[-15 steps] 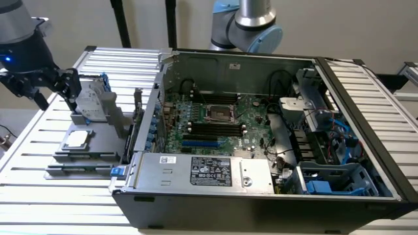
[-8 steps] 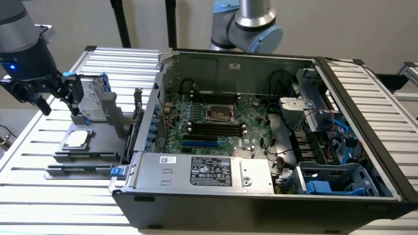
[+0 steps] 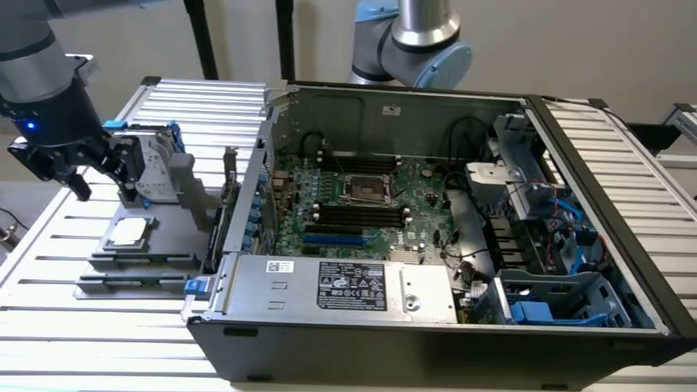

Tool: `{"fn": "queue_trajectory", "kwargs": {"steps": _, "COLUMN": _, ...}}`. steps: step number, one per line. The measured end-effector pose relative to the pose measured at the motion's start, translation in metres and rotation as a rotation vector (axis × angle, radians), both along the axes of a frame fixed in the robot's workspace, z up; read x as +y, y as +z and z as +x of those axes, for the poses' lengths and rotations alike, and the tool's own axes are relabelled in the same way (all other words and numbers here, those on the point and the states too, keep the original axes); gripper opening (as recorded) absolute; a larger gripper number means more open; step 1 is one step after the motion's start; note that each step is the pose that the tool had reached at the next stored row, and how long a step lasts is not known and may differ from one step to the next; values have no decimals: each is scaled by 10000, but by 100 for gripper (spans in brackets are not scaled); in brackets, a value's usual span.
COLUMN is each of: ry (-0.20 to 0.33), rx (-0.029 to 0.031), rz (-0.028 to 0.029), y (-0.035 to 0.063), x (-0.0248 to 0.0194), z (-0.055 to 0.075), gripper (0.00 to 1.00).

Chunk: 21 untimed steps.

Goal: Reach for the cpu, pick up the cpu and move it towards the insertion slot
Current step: 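Pick up the cpu and move it towards the insertion slot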

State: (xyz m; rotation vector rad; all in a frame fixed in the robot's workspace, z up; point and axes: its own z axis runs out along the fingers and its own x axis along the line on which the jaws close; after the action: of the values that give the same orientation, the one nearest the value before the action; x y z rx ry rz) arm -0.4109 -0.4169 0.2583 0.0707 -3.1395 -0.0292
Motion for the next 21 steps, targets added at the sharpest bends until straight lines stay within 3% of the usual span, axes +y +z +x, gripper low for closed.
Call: {"fn": "queue_trajectory", "kwargs": {"steps": 21, "ry": 293, "rx": 0, "rz": 1, "y": -383, "x": -67, "z": -1, "gripper": 67}}
